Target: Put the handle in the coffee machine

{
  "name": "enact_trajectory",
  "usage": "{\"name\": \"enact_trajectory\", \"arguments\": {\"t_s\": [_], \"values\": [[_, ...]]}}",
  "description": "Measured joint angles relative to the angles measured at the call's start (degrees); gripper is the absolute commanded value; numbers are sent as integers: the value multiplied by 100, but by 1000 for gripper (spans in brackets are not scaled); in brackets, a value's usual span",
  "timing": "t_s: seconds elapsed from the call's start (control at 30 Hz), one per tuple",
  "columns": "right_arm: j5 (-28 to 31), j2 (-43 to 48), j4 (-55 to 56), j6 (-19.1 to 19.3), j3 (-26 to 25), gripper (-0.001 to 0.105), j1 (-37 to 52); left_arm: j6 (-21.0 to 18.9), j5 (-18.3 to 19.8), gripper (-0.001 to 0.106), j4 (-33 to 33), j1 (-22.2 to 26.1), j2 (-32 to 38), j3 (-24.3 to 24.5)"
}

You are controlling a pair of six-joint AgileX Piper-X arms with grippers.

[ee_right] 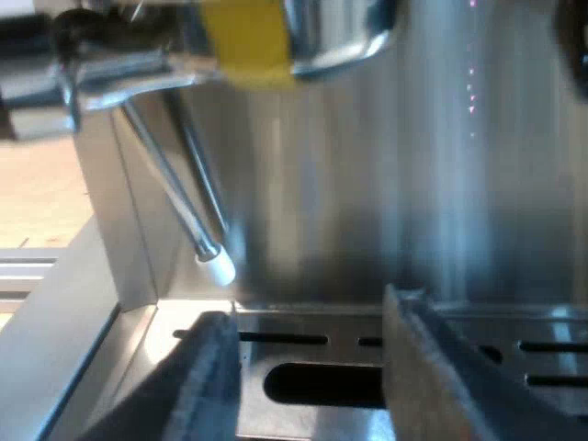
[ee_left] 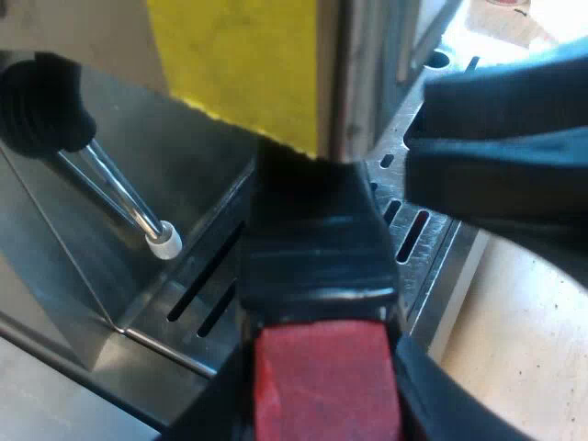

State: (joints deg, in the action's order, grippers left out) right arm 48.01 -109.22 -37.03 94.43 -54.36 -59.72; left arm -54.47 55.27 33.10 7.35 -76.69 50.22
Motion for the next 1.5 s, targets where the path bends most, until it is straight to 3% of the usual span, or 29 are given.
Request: {"name": "enact_trajectory", "arguments": {"t_s": [0.1, 0.27, 0.4, 0.47, 0.6, 1.1, 1.17, 1.27, 1.3, 1.37, 1.4, 1.5], "values": [[0, -306, -810, 500, 0, 36, 70, 0, 0, 0, 0, 0, 0, 0], [-16, -650, -1758, 812, -45, 36, 240, 0, 0, 0, 0, 0, 0, 0], [-16, -733, -1916, 862, -149, 36, 366, 0, 0, 0, 0, 0, 0, 0], [-81, -994, -1935, 1035, -657, 36, 418, 0, 0, 0, 0, 0, 0, 0], [-119, -1183, -1938, 1120, -1060, 36, 444, 0, 0, 0, 0, 0, 0, 0], [27, -1283, -2320, 1280, -1211, 36, 504, 0, 0, 0, 0, 0, 0, 0], [27, -1283, -2320, 1282, -1211, 36, 504, 0, 0, 6, 0, 0, 0, 0], [27, -1283, -2332, 1294, -1211, 36, 504, 0, 0, 27, 0, 0, 0, 0], [27, -1283, -2358, 1302, -1211, 36, 504, 0, 0, 44, 0, 0, 0, 0], [20, -1283, -2359, 1306, -1211, 36, 504, 0, 358, 64, 83, 26, 18, 0], [17, -1295, -2359, 1306, -1211, 36, 504, -11, 475, 69, 129, 48, 47, 0], [17, -1308, -2359, 1306, -1211, 36, 504, 8, 593, 65, 289, 56, 74, 0]]}}
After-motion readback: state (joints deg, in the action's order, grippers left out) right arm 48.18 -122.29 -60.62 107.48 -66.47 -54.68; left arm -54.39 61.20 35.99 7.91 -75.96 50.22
